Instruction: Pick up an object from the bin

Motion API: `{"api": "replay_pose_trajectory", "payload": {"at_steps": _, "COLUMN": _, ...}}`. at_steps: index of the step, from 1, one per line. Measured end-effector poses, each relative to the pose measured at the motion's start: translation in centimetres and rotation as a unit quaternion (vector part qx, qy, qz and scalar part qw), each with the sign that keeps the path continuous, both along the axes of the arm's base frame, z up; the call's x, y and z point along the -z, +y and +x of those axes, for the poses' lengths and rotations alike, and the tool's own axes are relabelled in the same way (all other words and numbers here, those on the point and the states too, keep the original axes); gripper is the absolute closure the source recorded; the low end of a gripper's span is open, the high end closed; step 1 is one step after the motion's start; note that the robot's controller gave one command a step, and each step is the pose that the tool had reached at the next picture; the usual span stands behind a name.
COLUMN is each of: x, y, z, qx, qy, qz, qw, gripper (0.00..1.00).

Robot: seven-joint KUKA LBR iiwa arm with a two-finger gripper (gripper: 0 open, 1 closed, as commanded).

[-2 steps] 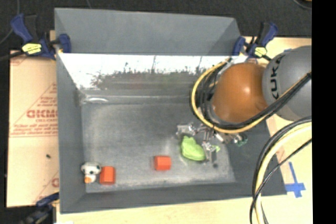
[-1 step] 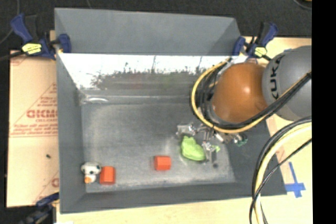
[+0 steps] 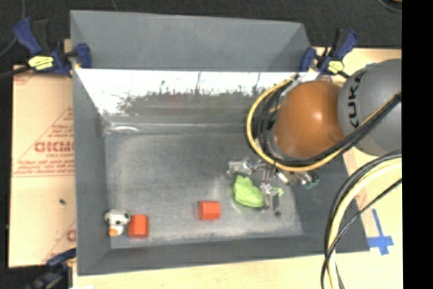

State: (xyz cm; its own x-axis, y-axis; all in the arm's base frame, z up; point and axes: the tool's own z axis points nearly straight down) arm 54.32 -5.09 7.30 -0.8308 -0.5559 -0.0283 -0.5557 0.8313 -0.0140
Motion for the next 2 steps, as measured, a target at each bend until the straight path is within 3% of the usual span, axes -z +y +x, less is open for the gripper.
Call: {"api": "replay_pose_trajectory", "payload": {"at_steps": 2, "x": 0.0, "y": -0.01, "z": -0.01, "qx": 0.001, "qy": 0.0003, "qz": 0.0, "qw": 1.0, "gripper": 1.0}}
